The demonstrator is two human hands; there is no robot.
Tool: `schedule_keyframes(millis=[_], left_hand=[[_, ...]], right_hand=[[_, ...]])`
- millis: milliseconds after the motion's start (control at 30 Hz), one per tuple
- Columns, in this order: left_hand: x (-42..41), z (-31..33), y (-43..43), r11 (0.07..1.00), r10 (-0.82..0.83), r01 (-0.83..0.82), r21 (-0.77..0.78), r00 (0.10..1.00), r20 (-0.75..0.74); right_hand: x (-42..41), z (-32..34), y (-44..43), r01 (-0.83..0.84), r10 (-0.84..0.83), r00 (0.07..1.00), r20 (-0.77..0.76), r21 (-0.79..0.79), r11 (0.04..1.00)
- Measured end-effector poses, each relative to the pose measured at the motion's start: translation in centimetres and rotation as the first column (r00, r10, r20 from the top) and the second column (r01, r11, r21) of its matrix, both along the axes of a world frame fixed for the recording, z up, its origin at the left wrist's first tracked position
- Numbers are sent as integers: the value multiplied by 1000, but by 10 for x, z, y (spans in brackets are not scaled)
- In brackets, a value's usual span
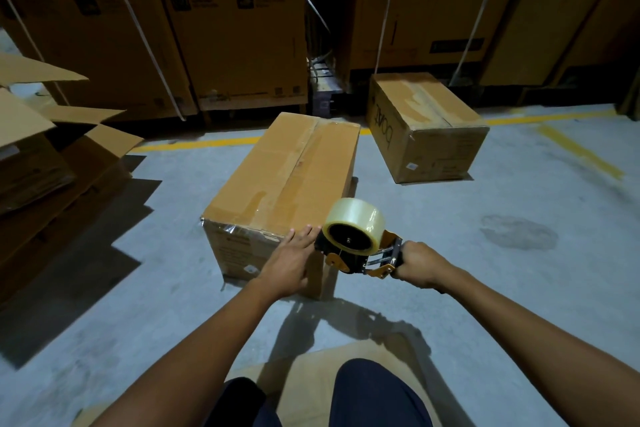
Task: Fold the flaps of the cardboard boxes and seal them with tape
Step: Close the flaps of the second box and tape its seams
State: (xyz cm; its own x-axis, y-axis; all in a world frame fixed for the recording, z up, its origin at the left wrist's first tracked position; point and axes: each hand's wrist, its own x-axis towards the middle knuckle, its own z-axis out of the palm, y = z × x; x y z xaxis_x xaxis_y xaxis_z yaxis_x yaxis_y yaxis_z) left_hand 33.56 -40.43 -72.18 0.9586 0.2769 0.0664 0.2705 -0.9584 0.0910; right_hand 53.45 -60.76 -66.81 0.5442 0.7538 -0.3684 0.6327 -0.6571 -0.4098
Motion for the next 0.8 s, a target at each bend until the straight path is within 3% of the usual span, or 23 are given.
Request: schedule_keyframes(millis=[133, 267, 467, 667, 800], left_hand=[[-1, 2, -1, 997, 45, -42, -67, 998, 42], [0, 0, -5, 993, 81, -74, -90, 994, 76], [4, 3, -7, 991, 112, -114, -64, 993, -34], [3, 8, -8, 992, 96, -101, -82, 993, -61], [5, 13, -10, 980, 118, -125, -157, 992, -53]], right_hand=[[-11, -10, 11, 38, -36, 997, -65, 21, 999], [-20, -20, 12, 172, -155, 948, -279, 36, 984], [-13, -17, 10, 224, -212, 826, -522, -41, 974], [3, -37, -13, 256, -273, 807, -524, -106, 961], [3, -49, -21, 350, -330, 726, -603, -88, 933]])
